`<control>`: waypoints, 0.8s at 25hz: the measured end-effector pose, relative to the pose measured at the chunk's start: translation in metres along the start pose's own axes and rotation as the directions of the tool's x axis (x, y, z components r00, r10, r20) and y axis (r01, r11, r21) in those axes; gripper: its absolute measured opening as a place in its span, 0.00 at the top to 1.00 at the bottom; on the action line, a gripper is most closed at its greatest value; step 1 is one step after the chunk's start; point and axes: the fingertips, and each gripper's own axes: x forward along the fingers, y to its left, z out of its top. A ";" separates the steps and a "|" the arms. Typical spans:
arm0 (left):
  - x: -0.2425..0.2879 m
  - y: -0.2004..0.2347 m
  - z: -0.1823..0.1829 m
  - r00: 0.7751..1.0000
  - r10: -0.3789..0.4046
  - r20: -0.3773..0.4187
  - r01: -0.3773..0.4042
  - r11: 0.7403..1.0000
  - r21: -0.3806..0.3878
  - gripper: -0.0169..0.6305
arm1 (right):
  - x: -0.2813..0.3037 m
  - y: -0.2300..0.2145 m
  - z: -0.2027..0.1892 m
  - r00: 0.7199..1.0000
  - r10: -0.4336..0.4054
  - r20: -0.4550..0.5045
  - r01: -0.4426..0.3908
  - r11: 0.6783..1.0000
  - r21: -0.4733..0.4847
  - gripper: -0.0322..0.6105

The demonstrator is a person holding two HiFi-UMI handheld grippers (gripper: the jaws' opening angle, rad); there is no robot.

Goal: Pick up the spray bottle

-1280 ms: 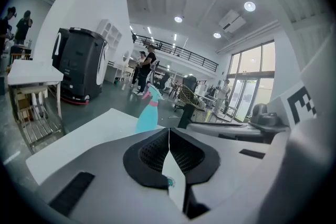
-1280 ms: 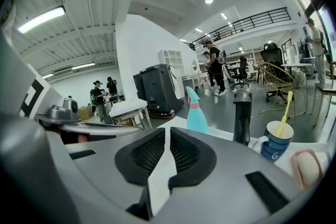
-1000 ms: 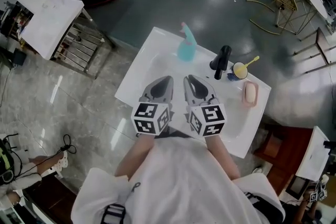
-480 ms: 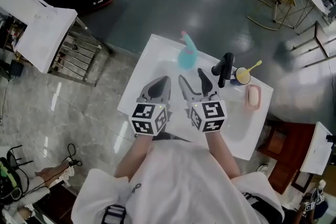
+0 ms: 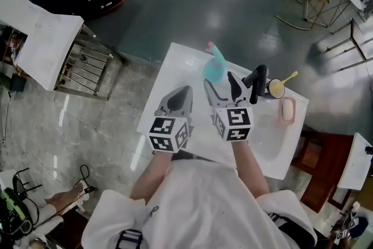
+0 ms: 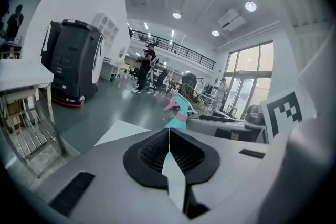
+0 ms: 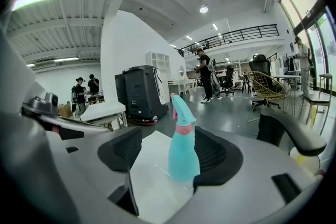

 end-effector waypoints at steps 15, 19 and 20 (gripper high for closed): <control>0.024 0.016 0.003 1.000 -0.021 -0.018 0.021 1.000 -0.001 0.93 | 0.036 -0.020 -0.012 0.998 -0.050 -0.032 0.050 0.998 -0.025 0.46; 0.030 0.023 0.004 0.999 -0.023 -0.024 0.023 1.000 -0.005 0.93 | 0.047 -0.023 -0.012 0.998 -0.053 -0.040 0.052 0.998 -0.039 0.46; 0.032 0.025 0.005 1.000 -0.023 -0.021 0.023 1.000 -0.002 0.93 | 0.050 -0.023 -0.011 0.998 -0.053 -0.040 0.051 0.998 -0.043 0.46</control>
